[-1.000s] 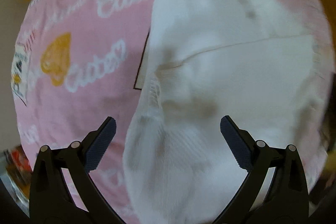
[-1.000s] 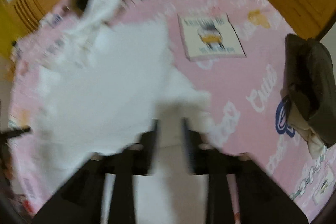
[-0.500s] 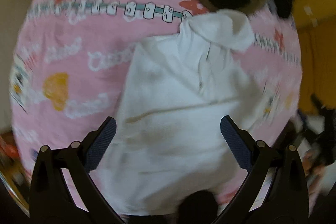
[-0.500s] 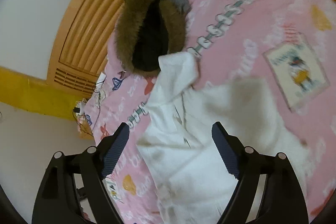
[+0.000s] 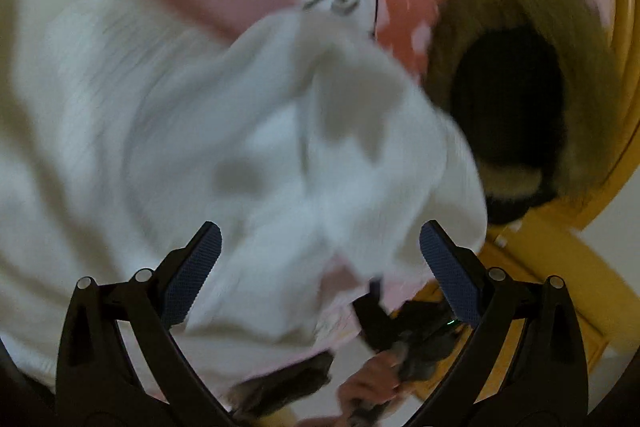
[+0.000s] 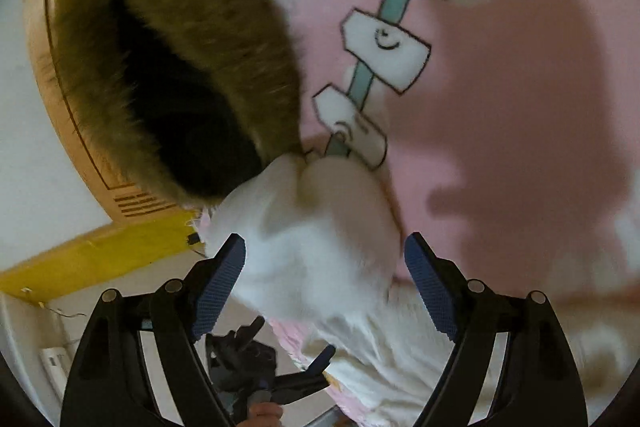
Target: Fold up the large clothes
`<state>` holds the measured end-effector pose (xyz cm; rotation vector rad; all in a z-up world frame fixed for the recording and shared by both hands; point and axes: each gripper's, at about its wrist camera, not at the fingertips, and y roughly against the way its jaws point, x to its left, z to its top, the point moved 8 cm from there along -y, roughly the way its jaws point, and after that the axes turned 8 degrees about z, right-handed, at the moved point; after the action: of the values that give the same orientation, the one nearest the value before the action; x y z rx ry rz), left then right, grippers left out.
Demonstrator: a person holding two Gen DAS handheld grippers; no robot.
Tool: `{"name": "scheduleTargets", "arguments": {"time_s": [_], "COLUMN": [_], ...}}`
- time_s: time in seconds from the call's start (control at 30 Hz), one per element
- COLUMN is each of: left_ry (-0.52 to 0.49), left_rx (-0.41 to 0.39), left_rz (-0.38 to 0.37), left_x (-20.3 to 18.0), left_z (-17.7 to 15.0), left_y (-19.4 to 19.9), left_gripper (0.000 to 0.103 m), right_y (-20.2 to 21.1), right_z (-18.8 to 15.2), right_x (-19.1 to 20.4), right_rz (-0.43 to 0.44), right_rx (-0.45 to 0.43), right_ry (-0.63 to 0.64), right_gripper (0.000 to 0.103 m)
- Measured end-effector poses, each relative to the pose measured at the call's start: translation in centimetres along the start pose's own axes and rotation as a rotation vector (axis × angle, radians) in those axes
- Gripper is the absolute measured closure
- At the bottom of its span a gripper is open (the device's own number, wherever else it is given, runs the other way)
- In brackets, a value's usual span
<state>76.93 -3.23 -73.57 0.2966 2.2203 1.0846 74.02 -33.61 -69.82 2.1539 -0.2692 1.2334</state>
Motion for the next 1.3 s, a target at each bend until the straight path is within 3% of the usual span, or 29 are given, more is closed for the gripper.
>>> {"name": "scheduleTargets", "arguments": {"time_s": [0.13,0.23,0.27,0.3,0.33,0.37,0.4,0.47,0.53,0.57,0.67,0.77,0.97,1.13,1.23,1.3], "left_ry": [-0.027,-0.050,-0.047,-0.039,-0.027,-0.022,-0.018,-0.034,-0.067,-0.082,-0.138,-0.264,-0.422,-0.522,-0.519,-0.533], "left_rx": [-0.054,-0.049,-0.054,-0.061,-0.071,-0.080,-0.098,-0.108,-0.094,-0.086,-0.081,-0.085,-0.056,-0.017,0.047,0.068], "left_rz": [-0.088,-0.082,-0.053,-0.036,-0.022,-0.006,0.033,0.079,0.034,0.012,-0.016,-0.009,-0.091,-0.082,-0.105,-0.078], "left_x": [-2.5,-3.6,-3.8,-3.8,-3.9,-3.9,-3.8,-3.6,-3.8,-3.9,-4.2,-4.7,-3.2,2.6,8.6,11.4], "left_z": [2.3,3.0,3.3,3.4,3.7,3.9,3.8,3.4,2.7,2.3,0.9,-1.5,-5.6,-7.9,-8.6,-9.0], "left_y": [-1.2,-2.3,-3.0,-3.3,-3.5,-3.6,-3.6,-3.4,-2.6,-2.1,-0.4,2.2,9.3,12.3,12.2,11.5], "left_gripper": [0.006,0.006,0.006,0.006,0.008,0.021,0.031,0.071,0.091,0.095,0.095,0.095,0.095,0.095,0.095,0.095], "right_y": [-3.4,-5.0,-5.2,-5.2,-5.5,-5.9,-5.9,-5.6,-4.9,-4.2,-2.8,-1.0,4.2,7.7,8.5,8.5], "right_z": [1.4,2.1,2.4,2.5,2.5,2.1,1.9,1.2,0.4,-0.3,-2.5,-6.1,-16.9,-27.1,-31.0,-32.2], "right_x": [-1.1,-0.4,-0.2,0.1,0.4,1.0,1.2,1.8,2.8,3.9,7.0,9.8,12.2,7.1,1.3,-2.2], "right_rz": [0.144,0.138,0.149,0.165,0.185,0.194,0.172,0.151,0.163,0.170,0.176,0.197,0.176,0.037,-0.053,-0.110], "right_rx": [0.068,0.074,0.067,0.057,0.057,0.085,0.089,0.099,0.101,0.098,0.097,0.088,-0.011,-0.073,-0.087,-0.107], "right_ry": [-0.091,-0.038,-0.035,-0.027,-0.016,0.014,0.037,0.077,0.101,0.141,0.266,0.373,0.614,0.781,0.801,0.788], "right_gripper": [0.022,0.021,0.027,0.051,0.066,0.082,0.085,0.090,0.091,0.091,0.091,0.091,0.092,0.092,0.092,0.091]}}
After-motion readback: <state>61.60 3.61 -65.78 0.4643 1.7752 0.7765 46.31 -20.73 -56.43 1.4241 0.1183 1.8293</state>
